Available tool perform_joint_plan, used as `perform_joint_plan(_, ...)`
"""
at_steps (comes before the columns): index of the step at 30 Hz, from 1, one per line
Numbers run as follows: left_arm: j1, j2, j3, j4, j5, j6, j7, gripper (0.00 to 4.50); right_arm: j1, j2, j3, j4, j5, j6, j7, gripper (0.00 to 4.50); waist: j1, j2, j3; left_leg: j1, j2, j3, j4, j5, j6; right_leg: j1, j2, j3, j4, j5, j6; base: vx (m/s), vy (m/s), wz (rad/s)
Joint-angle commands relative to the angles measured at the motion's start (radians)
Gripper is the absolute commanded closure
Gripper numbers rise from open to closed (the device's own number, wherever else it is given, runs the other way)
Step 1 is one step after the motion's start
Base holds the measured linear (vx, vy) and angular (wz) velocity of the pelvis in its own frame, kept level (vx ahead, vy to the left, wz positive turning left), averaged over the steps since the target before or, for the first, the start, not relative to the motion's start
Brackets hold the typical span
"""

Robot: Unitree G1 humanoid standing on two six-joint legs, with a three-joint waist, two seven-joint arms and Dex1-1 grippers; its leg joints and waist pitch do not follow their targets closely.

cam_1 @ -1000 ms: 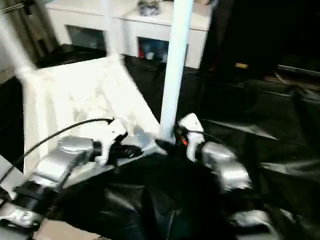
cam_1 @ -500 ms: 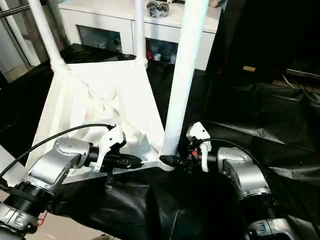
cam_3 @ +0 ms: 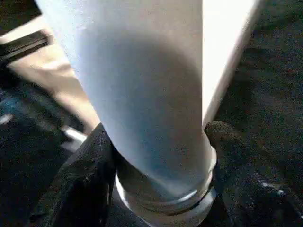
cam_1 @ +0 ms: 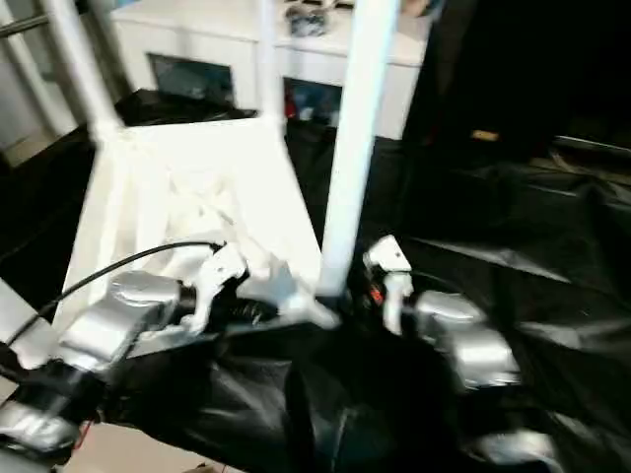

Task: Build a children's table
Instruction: Rotate leg to tighten

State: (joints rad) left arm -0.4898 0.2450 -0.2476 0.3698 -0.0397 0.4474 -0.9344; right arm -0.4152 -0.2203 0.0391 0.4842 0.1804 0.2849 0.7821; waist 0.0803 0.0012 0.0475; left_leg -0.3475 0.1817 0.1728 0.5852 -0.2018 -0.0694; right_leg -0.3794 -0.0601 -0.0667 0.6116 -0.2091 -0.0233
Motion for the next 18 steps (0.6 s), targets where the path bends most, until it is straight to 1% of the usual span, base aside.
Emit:
perform_joint_plan(1,-0.054,-0.073,0.001,0.01,-0.007,-0.002,0.096,4.5,0.015,0.086,0.099,0.077,-0.068,0.024,-0.069,1.91,-0.003,-0.003,-0.041,0.005,0.05,-0.023,-0.08,-0.245,0.007,0.03,-0.096,0.053,-0.107,-0.427,-0.146,0.0,0.0,0.0)
perform_joint_plan(2,-0.054,-0.073,0.001,0.01,-0.007,-0.002,0.096,4.5,0.015,0.086,0.099,0.077,-0.068,0.024,-0.069,1.91,-0.003,-0.003,-0.041,0.005,0.05,-0.023,-0.08,-0.245,0.007,0.03,-0.096,0.053,-0.107,-0.427,-0.146,0.0,0.0,0.0)
perform_joint_plan(3,-0.057,-0.084,-0.003,0.014,-0.004,-0.001,0.105,4.5,0.009,0.106,0.098,0.091,-0.075,0.03,-0.105,1.91,-0.004,-0.003,-0.042,0.005,0.05,-0.024,-0.079,-0.244,0.008,0.03,-0.097,0.054,-0.108,-0.434,-0.137,0.0,0.0,0.0)
perform_joint_plan(4,-0.059,-0.093,-0.006,0.015,-0.001,0.0,0.112,4.5,0.004,0.124,0.099,0.103,-0.082,0.035,-0.137,1.91,-0.006,-0.002,-0.04,0.004,0.051,-0.024,-0.081,-0.244,0.008,0.028,-0.097,0.056,-0.109,-0.434,-0.136,0.0,0.0,0.0)
perform_joint_plan(5,-0.061,-0.101,-0.009,0.015,0.001,0.003,0.118,4.5,-0.001,0.139,0.1,0.112,-0.092,0.035,-0.165,1.91,-0.009,-0.004,-0.042,0.002,0.05,-0.024,-0.081,-0.241,0.008,0.029,-0.097,0.055,-0.109,-0.431,-0.134,0.0,0.0,0.0)
perform_joint_plan(8,-0.06,-0.115,-0.011,0.007,-0.002,0.011,0.121,4.5,-0.015,0.163,0.095,0.139,-0.105,0.028,-0.216,1.91,-0.016,-0.001,-0.043,0.001,0.051,-0.025,-0.082,-0.244,0.008,0.028,-0.095,0.055,-0.105,-0.403,-0.142,0.0,0.0,0.0)
perform_joint_plan(9,-0.056,-0.121,-0.012,-0.001,-0.001,0.014,0.123,4.5,-0.025,0.177,0.076,0.154,-0.089,0.029,-0.211,1.35,-0.017,-0.001,-0.042,0.002,0.051,-0.024,-0.081,-0.248,0.011,0.027,-0.096,0.056,-0.105,-0.4,-0.144,0.0,0.0,0.0)
perform_joint_plan(10,-0.055,-0.122,-0.012,-0.002,0.0,0.014,0.125,4.5,-0.031,0.182,0.065,0.162,-0.078,0.031,-0.208,1.21,-0.018,0.0,-0.042,0.002,0.051,-0.023,-0.081,-0.248,0.013,0.026,-0.095,0.057,-0.105,-0.397,-0.146,0.0,0.0,0.0)
perform_joint_plan(12,-0.049,-0.115,-0.016,-0.007,-0.001,0.01,0.11,4.5,-0.034,0.174,0.071,0.161,-0.08,0.019,-0.191,1.18,-0.018,0.0,-0.043,0.0,0.051,-0.022,-0.081,-0.24,0.015,0.027,-0.095,0.057,-0.104,-0.375,-0.152,0.0,0.0,0.0)
perform_joint_plan(13,-0.043,-0.104,-0.022,-0.014,-0.003,0.005,0.09,4.5,-0.031,0.158,0.088,0.15,-0.088,0.0,-0.163,0.99,-0.017,-0.001,-0.044,-0.003,0.053,-0.025,-0.083,-0.23,0.016,0.03,-0.095,0.057,-0.1,-0.353,-0.156,0.0,0.0,0.0)
perform_joint_plan(15,-0.037,-0.09,-0.029,-0.02,-0.007,-0.002,0.064,4.5,-0.024,0.14,0.1,0.129,-0.082,-0.019,-0.12,0.75,-0.016,-0.001,-0.046,-0.002,0.054,-0.023,-0.082,-0.22,0.019,0.031,-0.095,0.057,-0.097,-0.312,-0.164,0.0,0.0,0.0)
perform_joint_plan(16,-0.034,-0.083,-0.033,-0.024,-0.01,-0.005,0.051,4.5,-0.021,0.134,0.102,0.119,-0.077,-0.025,-0.101,0.73,-0.017,-0.001,-0.047,-0.002,0.054,-0.022,-0.08,-0.216,0.022,0.032,-0.094,0.058,-0.095,-0.295,-0.169,0.0,0.0,0.0)
perform_joint_plan(17,-0.028,-0.069,-0.04,-0.032,-0.013,-0.013,0.024,4.5,-0.013,0.117,0.111,0.095,-0.066,-0.036,-0.054,0.73,-0.017,-0.002,-0.047,-0.005,0.054,-0.021,-0.08,-0.198,0.03,0.035,-0.093,0.059,-0.091,-0.254,-0.179,0.0,0.0,0.0)
perform_joint_plan(18,-0.028,-0.068,-0.041,-0.033,-0.013,-0.013,0.022,4.5,-0.012,0.115,0.112,0.093,-0.065,-0.037,-0.049,0.73,-0.016,-0.002,-0.049,-0.007,0.054,-0.022,-0.079,-0.185,0.038,0.038,-0.095,0.058,-0.088,-0.232,-0.183,0.0,0.0,0.0)
